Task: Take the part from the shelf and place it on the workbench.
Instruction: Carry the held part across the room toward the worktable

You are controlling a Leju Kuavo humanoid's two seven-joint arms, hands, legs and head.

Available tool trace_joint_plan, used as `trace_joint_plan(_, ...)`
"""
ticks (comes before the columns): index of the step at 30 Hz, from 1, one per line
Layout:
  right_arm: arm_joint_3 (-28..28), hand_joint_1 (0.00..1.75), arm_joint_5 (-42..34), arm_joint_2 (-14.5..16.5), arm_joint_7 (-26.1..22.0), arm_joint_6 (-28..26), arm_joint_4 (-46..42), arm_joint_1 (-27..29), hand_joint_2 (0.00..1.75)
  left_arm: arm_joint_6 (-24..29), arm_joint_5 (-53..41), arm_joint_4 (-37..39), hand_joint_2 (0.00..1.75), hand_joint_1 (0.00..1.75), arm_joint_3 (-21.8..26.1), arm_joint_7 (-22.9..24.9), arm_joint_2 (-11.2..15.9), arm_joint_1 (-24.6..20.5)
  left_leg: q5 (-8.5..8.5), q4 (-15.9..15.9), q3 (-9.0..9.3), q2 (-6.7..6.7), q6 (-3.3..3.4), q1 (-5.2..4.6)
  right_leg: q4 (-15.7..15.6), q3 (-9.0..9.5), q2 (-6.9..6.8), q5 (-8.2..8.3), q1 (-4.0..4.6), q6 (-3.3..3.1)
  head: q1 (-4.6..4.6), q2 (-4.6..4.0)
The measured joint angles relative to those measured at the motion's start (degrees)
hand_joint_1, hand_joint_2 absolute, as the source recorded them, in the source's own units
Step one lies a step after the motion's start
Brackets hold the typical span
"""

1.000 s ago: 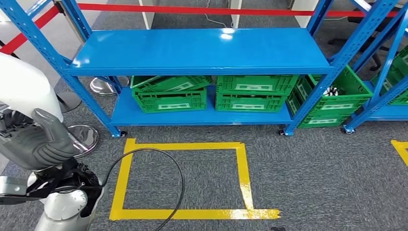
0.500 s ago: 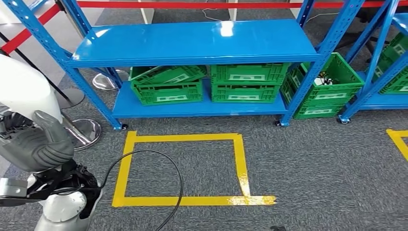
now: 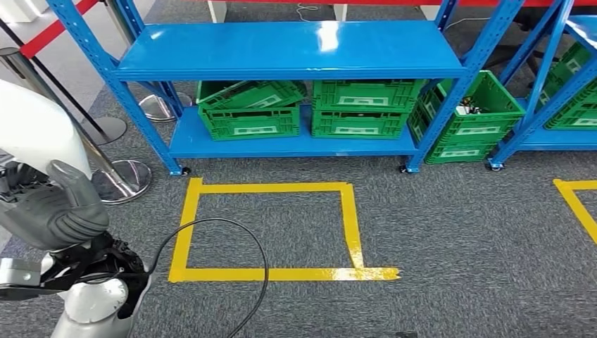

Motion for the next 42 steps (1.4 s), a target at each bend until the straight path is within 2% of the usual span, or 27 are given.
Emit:
trace_joint_plan(2,0.0,0.0,0.01,-0.02,-0.01,0.01,-0.01,-0.13,1.75,0.0,-0.08,-0.01,1.75,1.75,0.03,-0.01,-0.02,-0.04,0.71,0.84,-1.09,0.03,-0.52,-0.15,-6.58,3.87,0.15,-2.2,0.08,-0.54,-0.01,0.0)
trace_joint_plan(3,0.0,0.0,0.01,-0.02,-0.01,0.01,-0.01,-0.13,1.75,0.0,-0.16,-0.02,1.75,1.75,0.04,-0.02,-0.03,-0.05,1.12,0.96,-1.36,0.06,-0.73,-0.2,-7.98,4.43,0.23,-2.84,0.2,-0.99,-0.02,0.0)
trace_joint_plan(5,-0.01,0.0,0.01,-0.02,0.02,0.02,0.01,0.07,1.75,0.0,-0.42,-0.02,1.75,1.75,0.08,-0.02,-0.08,-0.01,1.13,1.24,-1.71,-0.07,-1.25,-0.12,-8.12,3.77,0.11,-2.52,0.12,-2.08,-0.03,0.01)
trace_joint_plan(7,-0.02,0.0,0.01,-0.02,0.04,0.01,0.01,0.26,1.75,0.0,-1.07,-0.02,1.75,1.75,0.32,-0.02,-0.17,0.04,-2.31,4.33,-2.59,-0.27,-1.96,0.09,-8.15,3.33,-0.13,-1.73,-0.02,-2.99,-0.19,0.01)
trace_joint_plan(9,-0.02,0.0,0.01,-0.02,0.05,0.0,-0.01,0.26,1.75,0.0,-2.34,-0.02,1.75,1.75,0.83,-0.02,-0.35,0.14,-7.48,11.45,-4.33,-0.34,-2.53,0.28,-8.01,2.86,-0.22,-0.94,0.04,-3.38,-0.36,0.0)
trace_joint_plan(10,-0.02,0.0,0.0,-0.02,0.07,-0.01,-0.01,0.27,1.75,0.0,-3.07,-0.02,1.75,1.75,1.07,-0.02,-0.46,0.23,-9.03,14.89,-5.03,-0.35,-2.67,0.34,-7.9,2.57,-0.24,-0.61,0.08,-3.42,-0.36,0.0)
trace_joint_plan(11,-0.02,0.0,-0.01,-0.02,0.06,0.07,-0.01,0.3,1.75,0.0,-3.82,-0.02,1.75,1.75,1.25,-0.02,-0.59,0.33,-9.4,16.87,-5.11,-0.35,-2.67,0.36,-7.76,2.17,-0.26,-0.36,0.13,-3.41,-0.38,0.0)
trace_joint_plan(12,-0.03,0.0,-0.04,-0.02,-0.1,0.52,-0.01,0.32,1.75,0.0,-4.89,-0.04,1.75,1.75,1.42,-0.02,-0.75,0.42,-8.62,16.73,-4.32,-0.35,-2.54,0.36,-7.59,1.84,-0.39,-0.22,0.17,-3.38,-0.37,0.0)
trace_joint_plan(13,-0.03,0.0,-0.11,-0.02,-0.4,1.4,-0.01,0.34,1.75,0.01,-6.36,-0.11,1.75,1.75,1.67,-0.02,-1.0,0.47,-7.04,14.42,-2.64,-0.28,-2.25,0.31,-7.44,1.63,-0.56,-0.16,0.25,-3.35,-0.41,0.0)
trace_joint_plan(15,-0.04,0.0,-0.32,-0.02,-1.33,4.06,0.01,0.33,1.75,0.03,-10.0,-0.4,1.75,1.75,2.4,-0.03,-1.63,0.39,-4.04,7.04,1.52,0.91,-1.19,-0.11,-7.17,1.46,-1.09,-0.17,0.53,-3.24,-0.4,0.0)
trace_joint_plan(16,-0.04,0.0,-0.39,-0.02,-1.71,5.12,0.01,0.33,1.75,0.04,-11.24,-0.56,1.75,1.75,2.78,-0.03,-1.94,0.36,-3.31,4.17,2.93,1.65,-0.69,-0.43,-7.09,1.33,-1.37,-0.11,0.63,-3.05,-0.42,0.01)
trace_joint_plan(18,-0.03,0.0,-0.42,-0.02,-2.09,6.07,0.02,0.36,1.75,0.08,-11.79,-0.78,1.75,1.75,3.39,-0.04,-2.29,0.41,-3.15,2.04,3.56,2.2,-0.08,-1.01,-7.08,0.98,-2.27,0.11,0.69,-2.56,-0.37,0.01)
trace_joint_plan(20,-0.03,0.0,-0.4,-0.04,-2.22,6.22,0.02,0.35,1.75,0.13,-11.37,-1.12,1.75,1.75,3.97,-0.04,-2.49,0.57,-2.9,0.84,3.55,1.2,0.22,-0.84,-7.07,0.66,-2.99,-0.07,0.68,-2.12,-0.38,0.0)
trace_joint_plan(21,-0.03,0.0,-0.39,-0.06,-2.28,6.22,0.02,0.3,1.75,0.14,-11.21,-1.33,1.75,1.75,4.19,-0.04,-2.62,0.61,-2.73,0.09,3.67,0.72,0.45,-0.63,-6.28,0.14,-2.64,-0.84,0.7,-1.91,-0.3,0.0)
trace_joint_plan(22,-0.02,0.0,-0.38,-0.1,-2.34,6.22,0.02,0.24,1.75,0.14,-11.08,-1.55,1.75,1.75,4.33,-0.04,-2.79,0.64,-2.55,-0.63,3.79,0.29,0.67,-0.39,-4.38,-0.85,-2.0,-2.13,0.69,-1.69,-0.19,0.01)
trace_joint_plan(24,-0.01,0.0,-0.28,-0.2,-2.42,6.27,0.02,0.24,1.75,0.14,-10.93,-1.83,1.75,1.75,4.71,-0.04,-3.1,0.76,-2.24,-1.07,3.63,-0.59,0.95,-0.22,2.63,-4.2,-0.54,-5.57,0.52,-1.27,-0.01,0.02)
trace_joint_plan(26,0.0,0.0,0.01,-0.51,-2.48,6.67,0.02,0.42,1.75,0.13,-10.95,-1.95,1.75,1.75,5.17,-0.04,-3.22,0.98,-2.16,-0.81,3.38,-1.59,0.94,-0.22,8.46,-6.93,-0.2,-7.1,0.38,-0.93,-0.01,0.02)
trace_joint_plan(27,0.01,0.0,0.2,-0.8,-2.56,7.05,0.02,0.53,1.75,0.13,-11.07,-2.02,1.75,1.75,5.36,-0.04,-3.26,1.07,-2.15,-0.6,3.29,-2.19,0.91,-0.2,8.49,-6.98,-0.13,-6.26,0.29,-0.79,-0.02,0.02)
trace_joint_plan(28,0.01,0.0,0.32,-1.13,-2.67,7.46,0.02,0.62,1.75,0.13,-11.17,-2.15,1.75,1.75,5.46,-0.04,-3.32,1.12,-2.15,-0.32,3.19,-2.85,0.86,-0.18,6.28,-5.98,0.07,-4.44,0.14,-0.68,-0.01,0.01)
trace_joint_plan(30,0.02,0.0,0.44,-1.69,-2.85,8.15,0.02,0.71,1.75,0.13,-11.3,-2.61,1.75,1.75,5.63,-0.04,-3.49,1.11,-2.22,0.4,2.83,-4.16,0.56,-0.18,-1.07,-2.57,2.0,-0.78,-0.3,-0.51,0.0,0.01)
trace_joint_plan(31,0.03,0.0,0.46,-1.85,-2.92,8.37,0.02,0.74,1.75,0.13,-11.3,-2.9,1.75,1.75,5.7,-0.04,-3.58,1.05,-2.21,0.89,2.42,-4.79,0.32,-0.2,-3.9,-1.18,3.15,-0.03,-0.5,-0.53,-0.02,0.01)
trace_joint_plan(33,0.03,0.0,0.54,-2.07,-3.01,8.63,0.02,0.83,1.75,0.12,-11.31,-3.49,1.75,1.75,5.88,-0.04,-3.71,1.01,-1.9,1.48,1.44,-5.95,-0.39,-0.15,-5.59,-0.33,4.29,-0.26,-0.55,-0.72,-0.04,0.0)
trace_joint_plan(35,0.03,0.0,0.62,-2.19,-3.06,8.77,0.02,0.93,1.75,0.11,-11.42,-4.1,1.75,1.75,6.22,-0.04,-3.73,1.1,-1.6,1.7,0.77,-6.69,-1.11,0.0,-5.7,-0.38,3.12,0.05,-0.55,-1.37,0.0,0.0)
trace_joint_plan(37,0.04,0.0,0.68,-2.25,-3.11,8.99,0.03,0.96,1.75,0.11,-11.78,-4.73,1.75,1.75,6.64,-0.04,-3.7,1.05,-3.24,3.93,-0.29,-4.98,-1.8,-0.08,-5.85,-0.5,1.72,0.49,-0.76,-2.1,-0.38,0.0)
trace_joint_plan(39,0.04,0.0,0.7,-2.28,-3.15,9.19,0.04,1.06,1.75,0.1,-12.27,-5.16,1.75,1.75,6.87,-0.04,-3.69,0.95,-6.82,9.7,-2.53,-2.42,-2.43,0.03,-5.9,-0.62,0.34,0.63,-0.83,-2.39,-0.91,0.0)
trace_joint_plan(40,0.04,0.0,0.71,-2.28,-3.16,9.23,0.04,1.12,1.75,0.09,-12.43,-5.23,1.75,1.75,6.9,-0.04,-3.69,0.94,-8.19,12.29,-3.53,-1.88,-2.65,0.15,-5.89,-0.66,-0.16,0.64,-0.81,-2.42,-1.04,0.0)
trace_joint_plan(42,0.04,0.0,0.71,-2.3,-3.16,9.24,0.04,1.19,1.75,0.09,-12.58,-5.26,1.75,1.75,6.93,-0.04,-3.69,0.99,-9.27,14.58,-4.41,-1.61,-2.78,0.24,-5.89,-0.71,-0.58,0.64,-0.78,-2.42,-1.05,0.0)
